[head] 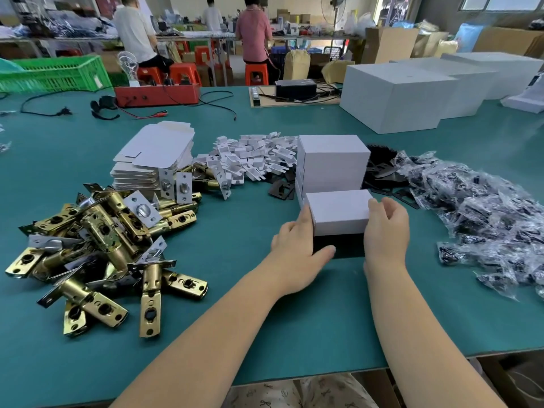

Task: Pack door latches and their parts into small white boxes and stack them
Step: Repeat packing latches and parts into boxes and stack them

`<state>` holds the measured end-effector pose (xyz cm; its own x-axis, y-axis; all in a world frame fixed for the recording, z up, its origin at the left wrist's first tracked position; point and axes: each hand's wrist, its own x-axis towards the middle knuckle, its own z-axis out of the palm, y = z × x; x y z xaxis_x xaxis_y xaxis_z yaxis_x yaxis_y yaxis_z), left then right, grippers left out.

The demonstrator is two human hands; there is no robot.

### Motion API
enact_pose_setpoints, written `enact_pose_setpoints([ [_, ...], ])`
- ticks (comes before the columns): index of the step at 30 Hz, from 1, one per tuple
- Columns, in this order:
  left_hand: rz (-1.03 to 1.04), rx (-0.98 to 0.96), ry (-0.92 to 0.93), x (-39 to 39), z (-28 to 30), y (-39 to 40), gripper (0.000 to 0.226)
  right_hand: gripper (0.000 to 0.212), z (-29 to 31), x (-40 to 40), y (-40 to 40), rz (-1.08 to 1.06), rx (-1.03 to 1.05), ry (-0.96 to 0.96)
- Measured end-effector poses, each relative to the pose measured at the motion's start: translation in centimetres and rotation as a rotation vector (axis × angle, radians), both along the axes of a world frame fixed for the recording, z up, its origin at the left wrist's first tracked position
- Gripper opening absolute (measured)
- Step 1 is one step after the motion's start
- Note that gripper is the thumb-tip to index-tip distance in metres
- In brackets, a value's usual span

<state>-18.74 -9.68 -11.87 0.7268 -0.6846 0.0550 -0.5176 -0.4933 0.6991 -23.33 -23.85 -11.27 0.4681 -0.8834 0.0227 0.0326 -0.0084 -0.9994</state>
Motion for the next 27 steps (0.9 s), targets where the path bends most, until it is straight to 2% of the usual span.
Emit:
enact_pose_setpoints([
  [2, 0.012, -0.104, -0.084, 0.2, 0.1, -0.1, 0.06, 0.025, -0.2, 0.0, -0.4, 0.024, 0.115, -0.002],
  [4, 0.067, -0.167, -0.117, 0.5, 0.3, -0.2, 0.042, 0.019, -0.3, 0.1, -0.6, 0.045, 0.128, 0.0],
  [6, 0.112, -0.153, -0.15, 0.9, 0.2, -0.4, 0.037, 0.028, -0.3, 0.3, -0.7, 0.077, 0.098, 0.015],
  [7, 0.129, -0.142, -0.157, 1.1, 0.1, -0.5, 0.036, 0.032, -0.3, 0.3, -0.6, 0.102, 0.084, 0.031],
  [9, 0.153, -0.126, -0.143, 1.5, 0.0, -0.5, 0.041, 0.026, -0.4, 0.5, -0.6, 0.128, 0.073, 0.03],
  [12, 0.16, -0.13, -0.119, 1.8, -0.2, -0.3, 0.048, 0.044, -0.6, 0.8, -0.6, 0.121, 0.015, 0.033],
  [14, 0.174, -0.165, -0.126, 1.8, -0.3, -0.2, 0.045, 0.044, -0.7, 0.8, -0.5, 0.101, -0.023, 0.022],
  [16, 0.203, -0.127, -0.19, 1.9, -0.3, -0.4, 0.04, 0.042, -0.9, 0.9, -0.5, 0.091, -0.025, 0.021],
  [20, 0.251, 0.067, -0.489, 1.0, -0.2, -0.8, 0.036, 0.041, -0.8, 1.2, -0.6, 0.088, 0.002, 0.027],
  [24, 0.28, 0.145, -0.504, 1.3, -0.5, -0.7, 0.025, 0.043, -0.8, 1.3, -0.5, 0.139, 0.059, 0.005],
  [27, 0.276, 0.139, -0.479, 1.6, -0.5, -0.8, 0.036, 0.042, -1.0, 1.1, -0.5, 0.153, 0.085, -0.013],
])
